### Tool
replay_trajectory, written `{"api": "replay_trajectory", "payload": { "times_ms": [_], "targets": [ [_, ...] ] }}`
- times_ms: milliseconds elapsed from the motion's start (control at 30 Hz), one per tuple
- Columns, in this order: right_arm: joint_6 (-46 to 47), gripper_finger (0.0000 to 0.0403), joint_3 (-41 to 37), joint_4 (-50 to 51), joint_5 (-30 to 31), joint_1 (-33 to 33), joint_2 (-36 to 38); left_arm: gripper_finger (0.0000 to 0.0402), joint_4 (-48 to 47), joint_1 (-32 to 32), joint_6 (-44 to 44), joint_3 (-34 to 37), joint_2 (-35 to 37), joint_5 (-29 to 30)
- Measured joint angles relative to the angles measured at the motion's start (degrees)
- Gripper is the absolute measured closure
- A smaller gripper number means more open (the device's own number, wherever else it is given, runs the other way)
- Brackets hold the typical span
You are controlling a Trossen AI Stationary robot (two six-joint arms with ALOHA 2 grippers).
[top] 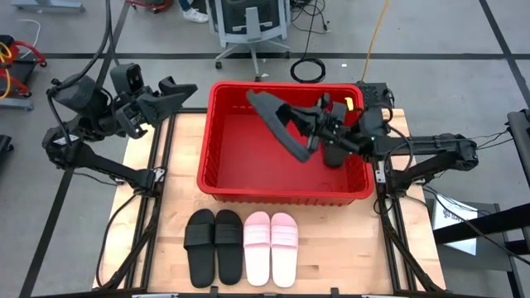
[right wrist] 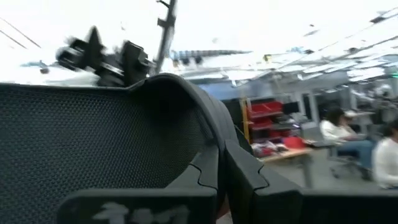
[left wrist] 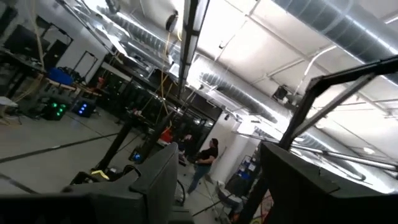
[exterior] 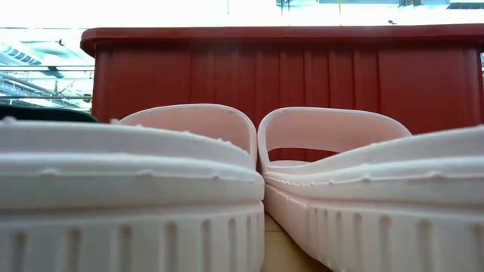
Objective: Pick and place slides into bin
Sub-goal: Put the black slide into the red bin
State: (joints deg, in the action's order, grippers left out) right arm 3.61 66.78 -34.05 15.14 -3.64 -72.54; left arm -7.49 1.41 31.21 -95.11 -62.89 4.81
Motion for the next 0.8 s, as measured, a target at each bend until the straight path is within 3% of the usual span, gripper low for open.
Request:
{"api": "replay_trajectory", "payload": {
  "times_ms": [500, 800],
  "targets": [
    [-1.2, 0.0403, 0.0, 37.3, 0.0, -11.5, 10.8, 0.0174, 0.5, -3.8, 3.4, 0.0, 0.0, 3.2],
    [-3.4, 0.0403, 0.0, 59.3, 0.0, -13.7, 14.9, 0.0174, 0.5, -3.8, 3.6, 0.0, -0.1, 3.3]
  ]
}}
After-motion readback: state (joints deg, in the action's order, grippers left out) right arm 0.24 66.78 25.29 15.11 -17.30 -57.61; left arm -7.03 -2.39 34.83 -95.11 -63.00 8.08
